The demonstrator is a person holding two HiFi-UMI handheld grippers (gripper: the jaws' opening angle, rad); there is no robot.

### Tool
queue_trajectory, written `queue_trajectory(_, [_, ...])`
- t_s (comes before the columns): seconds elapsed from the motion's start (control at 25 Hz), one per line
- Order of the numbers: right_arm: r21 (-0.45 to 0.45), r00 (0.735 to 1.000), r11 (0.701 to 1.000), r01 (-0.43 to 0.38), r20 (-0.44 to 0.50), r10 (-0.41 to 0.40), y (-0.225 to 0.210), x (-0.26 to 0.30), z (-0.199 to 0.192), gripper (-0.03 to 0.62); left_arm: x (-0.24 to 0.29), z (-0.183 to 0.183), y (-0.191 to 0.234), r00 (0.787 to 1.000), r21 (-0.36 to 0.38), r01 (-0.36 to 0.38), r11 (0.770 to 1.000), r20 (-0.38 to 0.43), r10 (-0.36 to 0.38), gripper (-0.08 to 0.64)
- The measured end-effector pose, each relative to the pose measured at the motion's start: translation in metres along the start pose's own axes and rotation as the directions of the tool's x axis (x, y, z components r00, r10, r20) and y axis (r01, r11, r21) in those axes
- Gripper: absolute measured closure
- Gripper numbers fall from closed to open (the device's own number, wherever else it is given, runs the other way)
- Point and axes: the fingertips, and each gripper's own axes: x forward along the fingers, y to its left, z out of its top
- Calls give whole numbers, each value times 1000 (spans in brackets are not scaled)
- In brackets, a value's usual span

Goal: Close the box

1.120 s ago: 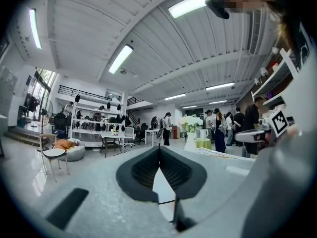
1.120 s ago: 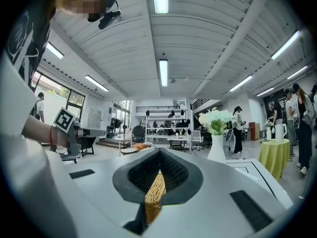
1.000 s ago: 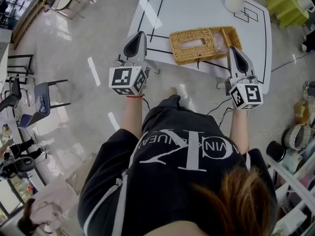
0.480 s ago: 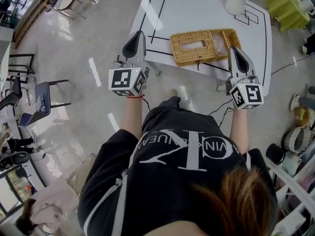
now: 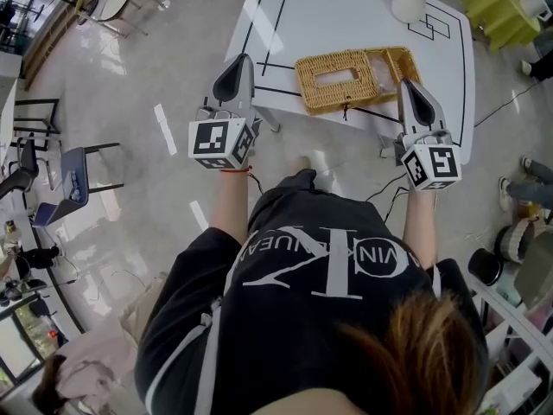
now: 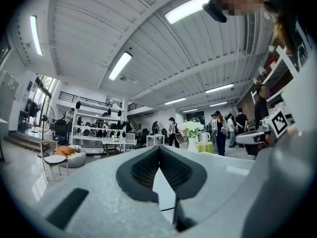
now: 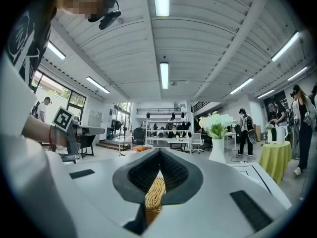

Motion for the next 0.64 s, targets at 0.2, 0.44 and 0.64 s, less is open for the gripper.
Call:
queue_trajectory(0.2, [6, 1000, 1000, 5, -9, -5, 0, -3, -3, 595, 1, -3, -2, 1000, -5, 9, 1000, -10, -9, 549])
queue_trajectory(0.44, [14, 1000, 1000, 17, -20, -16, -3, -4, -8, 595, 4, -8, -4, 1000, -11, 20, 1000, -22, -20, 549])
queue_trajectory(0.64, [19, 999, 1000, 20, -29, -20, -4, -5, -13, 595, 7, -13, -4, 999, -16, 21, 1000, -29, -21, 549])
